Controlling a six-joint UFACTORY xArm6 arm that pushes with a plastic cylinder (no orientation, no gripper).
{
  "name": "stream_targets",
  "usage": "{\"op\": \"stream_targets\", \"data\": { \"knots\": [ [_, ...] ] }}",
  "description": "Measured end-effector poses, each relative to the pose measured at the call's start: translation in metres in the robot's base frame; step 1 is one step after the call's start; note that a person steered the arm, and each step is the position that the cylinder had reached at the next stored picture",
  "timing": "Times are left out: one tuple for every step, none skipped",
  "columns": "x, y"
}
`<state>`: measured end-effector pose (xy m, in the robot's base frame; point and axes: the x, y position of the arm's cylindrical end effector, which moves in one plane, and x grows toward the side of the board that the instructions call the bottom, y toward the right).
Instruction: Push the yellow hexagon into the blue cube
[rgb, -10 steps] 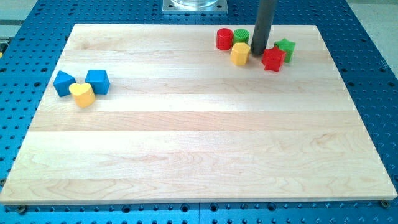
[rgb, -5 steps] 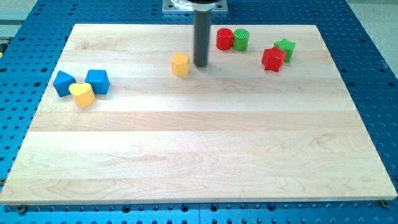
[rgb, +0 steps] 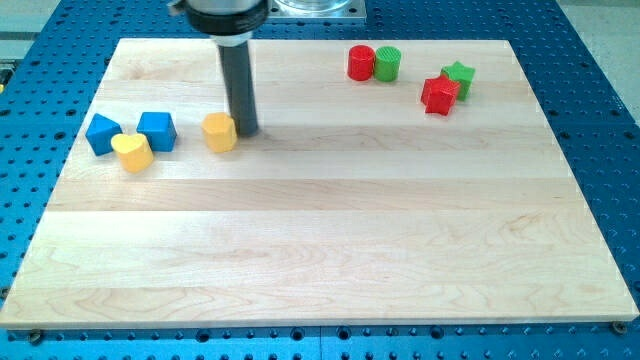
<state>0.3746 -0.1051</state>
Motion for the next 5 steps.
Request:
{"op": "stream_targets", "data": {
  "knots": [
    [0.002, 0.010],
    [0.021, 0.015],
    [0.026, -0.018],
    [0.026, -0.031],
    [0.028, -0.031]
  ]
}}
